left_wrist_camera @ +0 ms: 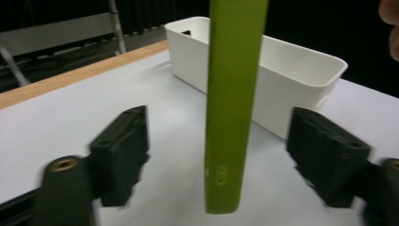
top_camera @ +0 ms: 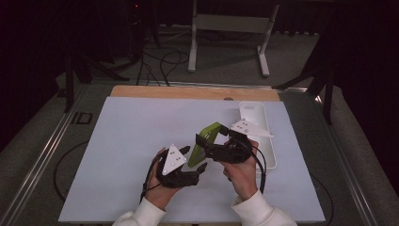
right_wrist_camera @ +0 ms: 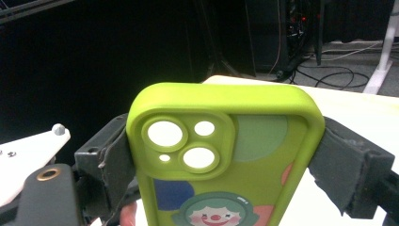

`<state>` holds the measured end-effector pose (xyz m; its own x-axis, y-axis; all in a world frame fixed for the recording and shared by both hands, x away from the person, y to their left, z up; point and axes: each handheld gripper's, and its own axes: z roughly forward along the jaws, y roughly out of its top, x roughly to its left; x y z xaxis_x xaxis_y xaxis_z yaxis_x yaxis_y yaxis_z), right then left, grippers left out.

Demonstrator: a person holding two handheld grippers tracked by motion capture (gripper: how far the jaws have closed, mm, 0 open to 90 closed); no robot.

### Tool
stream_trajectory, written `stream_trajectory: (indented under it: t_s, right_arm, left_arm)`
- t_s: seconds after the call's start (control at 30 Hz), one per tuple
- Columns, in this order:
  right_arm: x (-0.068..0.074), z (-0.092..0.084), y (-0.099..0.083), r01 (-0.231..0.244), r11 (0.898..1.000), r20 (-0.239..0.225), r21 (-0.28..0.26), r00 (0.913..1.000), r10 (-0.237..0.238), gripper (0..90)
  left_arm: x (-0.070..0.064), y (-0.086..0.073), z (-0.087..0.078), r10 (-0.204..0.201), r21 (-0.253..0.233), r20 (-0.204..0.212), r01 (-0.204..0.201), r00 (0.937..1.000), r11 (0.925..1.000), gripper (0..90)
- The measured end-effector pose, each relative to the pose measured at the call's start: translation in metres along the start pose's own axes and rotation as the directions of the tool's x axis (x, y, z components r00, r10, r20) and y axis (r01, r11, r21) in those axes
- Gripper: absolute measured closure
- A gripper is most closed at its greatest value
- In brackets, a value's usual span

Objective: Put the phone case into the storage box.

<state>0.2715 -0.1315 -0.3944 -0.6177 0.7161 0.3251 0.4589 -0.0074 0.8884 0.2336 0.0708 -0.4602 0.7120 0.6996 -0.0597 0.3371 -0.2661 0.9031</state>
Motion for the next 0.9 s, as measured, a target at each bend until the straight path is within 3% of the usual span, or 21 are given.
stream_trajectory:
  t_s: [0.2, 0.57, 0.9]
  right_arm:
    - [0.0, -0.001, 0.001, 0.005, 1.0, 0.004, -0.006, 1.0, -0.005, 15.4]
    - [-0.001, -0.002, 0.002, 0.007, 1.0, 0.016, -0.014, 0.9999, -0.007, 15.4]
    - [-0.002, -0.004, 0.005, 0.01, 1.0, 0.028, -0.019, 0.9995, -0.01, 15.4]
  left_arm:
    - [0.003, 0.001, -0.001, -0.004, 0.006, -0.024, 0.004, 0.9997, 1.0, 5.4]
    - [0.009, 0.0, -0.006, -0.007, 0.01, -0.038, 0.008, 0.9993, 0.9999, 1.3]
    - [0.023, -0.004, -0.019, -0.019, -0.013, -0.075, 0.018, 0.997, 0.9998, 0.8]
